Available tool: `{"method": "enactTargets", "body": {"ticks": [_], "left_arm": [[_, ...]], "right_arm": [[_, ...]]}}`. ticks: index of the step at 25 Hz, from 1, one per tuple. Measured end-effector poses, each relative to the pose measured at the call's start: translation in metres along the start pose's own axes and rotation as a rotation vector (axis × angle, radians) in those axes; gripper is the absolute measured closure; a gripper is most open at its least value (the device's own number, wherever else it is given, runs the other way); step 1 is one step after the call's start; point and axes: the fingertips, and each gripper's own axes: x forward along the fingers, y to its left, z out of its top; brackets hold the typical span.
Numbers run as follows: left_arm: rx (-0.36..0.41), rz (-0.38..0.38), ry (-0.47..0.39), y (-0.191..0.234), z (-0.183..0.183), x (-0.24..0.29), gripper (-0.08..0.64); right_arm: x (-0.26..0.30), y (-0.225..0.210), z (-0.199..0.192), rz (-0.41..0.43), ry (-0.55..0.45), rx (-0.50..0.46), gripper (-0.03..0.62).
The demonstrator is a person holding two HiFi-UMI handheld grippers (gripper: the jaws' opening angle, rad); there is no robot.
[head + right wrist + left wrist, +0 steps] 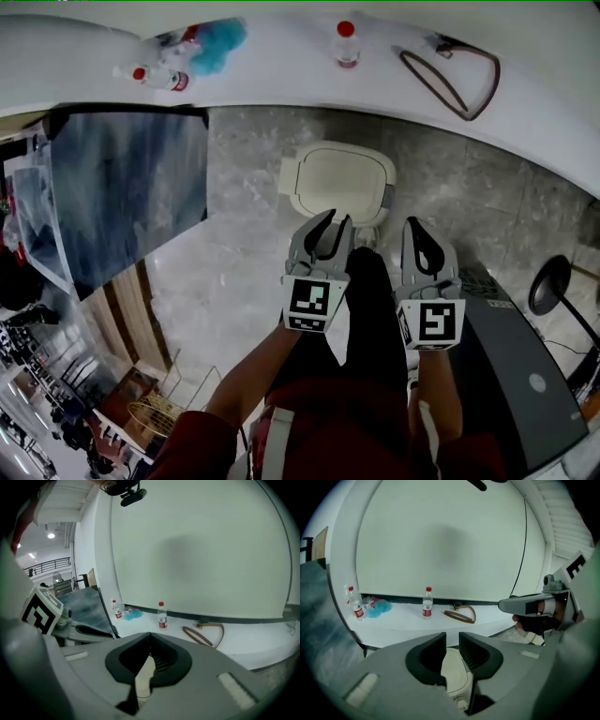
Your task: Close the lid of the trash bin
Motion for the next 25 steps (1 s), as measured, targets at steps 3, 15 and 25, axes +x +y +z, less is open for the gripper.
{"method": "enactTargets", "body": {"ticks": [3,15,25], "left_arm": [[0.003,0.032,-0.079,0.011,0.038,-0.033,0.489],[0.030,0.110,-0.352,0.050,0.153,-0.165,0.554],[0.142,0.166,-0.545,0.073,0.221,-0.271,0.554]], "right_arm": [[-0.012,0.011,0.028,-0.004,-0.034,-0.020,0.592],[-0.083,0.061,0.131,-0.054,-0.177,-0.130,0.592],[-0.133,0.113,0.217,-0.107,-0.379,-0.171,0.592]]}}
